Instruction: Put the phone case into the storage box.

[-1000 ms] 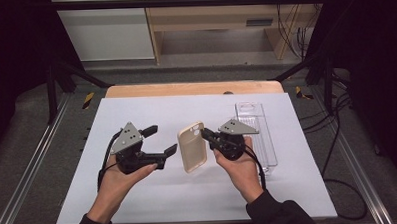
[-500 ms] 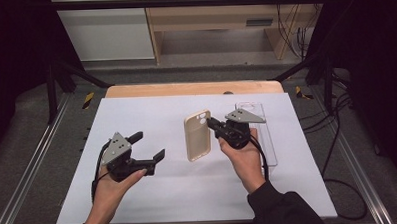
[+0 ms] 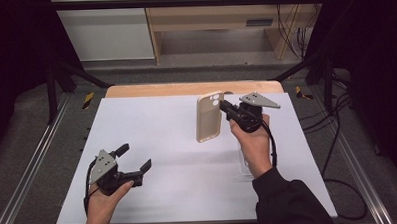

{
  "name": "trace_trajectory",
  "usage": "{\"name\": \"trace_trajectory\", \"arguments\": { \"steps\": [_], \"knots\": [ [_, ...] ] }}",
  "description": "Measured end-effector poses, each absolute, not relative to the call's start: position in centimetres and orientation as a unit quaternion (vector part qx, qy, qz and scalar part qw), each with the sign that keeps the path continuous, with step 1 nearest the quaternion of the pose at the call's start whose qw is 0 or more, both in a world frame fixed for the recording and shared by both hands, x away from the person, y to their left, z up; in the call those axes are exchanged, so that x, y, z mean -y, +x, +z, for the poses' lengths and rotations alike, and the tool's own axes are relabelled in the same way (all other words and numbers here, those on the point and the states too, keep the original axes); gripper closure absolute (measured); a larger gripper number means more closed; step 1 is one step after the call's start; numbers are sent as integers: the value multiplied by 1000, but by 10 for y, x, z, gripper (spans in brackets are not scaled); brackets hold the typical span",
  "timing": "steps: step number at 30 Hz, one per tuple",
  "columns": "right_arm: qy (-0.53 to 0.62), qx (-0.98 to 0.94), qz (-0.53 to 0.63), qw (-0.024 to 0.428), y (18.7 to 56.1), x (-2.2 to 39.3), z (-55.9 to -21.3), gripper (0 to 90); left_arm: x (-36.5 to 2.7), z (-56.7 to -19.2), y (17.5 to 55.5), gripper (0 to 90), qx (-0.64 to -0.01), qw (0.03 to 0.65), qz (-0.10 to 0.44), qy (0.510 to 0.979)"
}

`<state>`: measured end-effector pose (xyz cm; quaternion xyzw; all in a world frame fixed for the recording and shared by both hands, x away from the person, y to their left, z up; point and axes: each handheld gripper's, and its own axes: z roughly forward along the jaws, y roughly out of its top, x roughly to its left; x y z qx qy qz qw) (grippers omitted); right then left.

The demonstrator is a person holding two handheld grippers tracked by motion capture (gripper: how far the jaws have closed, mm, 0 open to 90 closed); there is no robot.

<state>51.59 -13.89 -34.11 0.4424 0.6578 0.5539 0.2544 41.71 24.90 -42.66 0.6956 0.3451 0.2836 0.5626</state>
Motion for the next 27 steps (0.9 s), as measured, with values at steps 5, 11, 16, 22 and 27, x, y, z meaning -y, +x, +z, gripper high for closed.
{"name": "trace_trajectory", "arguments": {
  "steps": [5,11,16,22,27],
  "knots": [
    [463,-638,553,270,523,154,-337,869,-254,-435,413,55,-344,562,290,694],
    [477,-620,550,294,529,166,-334,869,-262,-439,406,38,-355,573,294,678],
    [487,-611,549,297,535,172,-330,869,-271,-441,402,34,-358,574,299,674],
    [492,-604,546,309,542,180,-321,868,-281,-447,401,33,-369,570,304,668],
    [502,-597,537,321,549,190,-317,869,-285,-448,402,33,-373,572,311,661]
  ]
}}
